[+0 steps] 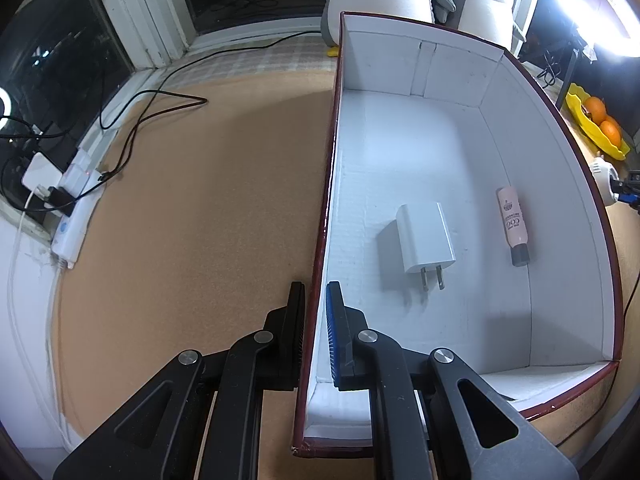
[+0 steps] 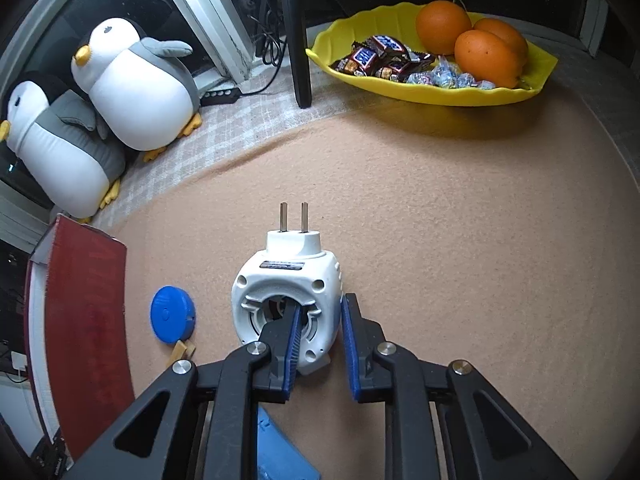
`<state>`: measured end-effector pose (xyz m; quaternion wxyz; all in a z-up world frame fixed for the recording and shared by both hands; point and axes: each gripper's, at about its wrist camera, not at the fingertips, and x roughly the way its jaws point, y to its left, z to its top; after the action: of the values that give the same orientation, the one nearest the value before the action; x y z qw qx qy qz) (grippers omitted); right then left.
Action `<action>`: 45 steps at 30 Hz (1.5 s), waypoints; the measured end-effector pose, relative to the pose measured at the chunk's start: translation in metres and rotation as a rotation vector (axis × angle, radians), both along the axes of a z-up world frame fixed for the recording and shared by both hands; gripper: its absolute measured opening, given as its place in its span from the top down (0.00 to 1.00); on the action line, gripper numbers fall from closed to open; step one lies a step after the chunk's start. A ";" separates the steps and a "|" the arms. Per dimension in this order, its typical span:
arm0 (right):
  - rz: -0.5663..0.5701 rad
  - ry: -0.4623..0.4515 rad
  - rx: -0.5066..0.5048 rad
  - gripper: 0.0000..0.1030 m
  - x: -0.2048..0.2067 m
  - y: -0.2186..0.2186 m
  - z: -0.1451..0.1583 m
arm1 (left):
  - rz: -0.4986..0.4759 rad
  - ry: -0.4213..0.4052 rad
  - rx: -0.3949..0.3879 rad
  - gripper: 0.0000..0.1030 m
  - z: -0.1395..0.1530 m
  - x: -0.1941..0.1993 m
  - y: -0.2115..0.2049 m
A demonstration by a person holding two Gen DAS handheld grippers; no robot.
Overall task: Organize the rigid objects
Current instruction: 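Carry the air freshener into the box and release it with the right gripper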
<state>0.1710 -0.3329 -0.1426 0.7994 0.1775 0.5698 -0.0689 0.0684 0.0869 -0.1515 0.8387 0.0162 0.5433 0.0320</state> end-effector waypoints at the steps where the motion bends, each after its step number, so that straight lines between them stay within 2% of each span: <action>1: 0.004 -0.010 0.003 0.83 -0.003 0.001 0.005 | 0.001 0.000 0.000 0.91 0.000 0.000 0.000; 9: 0.125 -0.126 0.039 0.83 -0.023 0.039 0.064 | 0.010 -0.002 0.001 0.91 0.000 0.000 -0.001; 13: 0.244 -0.198 0.015 0.83 -0.030 0.082 0.095 | 0.016 -0.004 -0.003 0.91 0.000 0.000 -0.001; 18: 0.372 -0.246 -0.004 0.83 -0.038 0.130 0.114 | 0.035 -0.009 -0.018 0.91 0.000 -0.001 0.002; 23: 0.487 -0.254 -0.015 0.83 -0.044 0.169 0.114 | 0.054 -0.012 -0.033 0.91 -0.001 -0.001 0.004; 32: 0.626 -0.249 -0.025 0.83 -0.050 0.219 0.109 | 0.081 -0.013 -0.056 0.91 -0.002 -0.002 0.007; 45: 0.727 -0.202 -0.050 0.83 -0.051 0.262 0.093 | 0.100 -0.015 -0.082 0.91 -0.002 -0.004 0.009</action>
<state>0.1201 -0.0707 -0.0500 0.8279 -0.0502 0.5121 0.2234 0.0647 0.0962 -0.1530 0.8402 -0.0455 0.5380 0.0515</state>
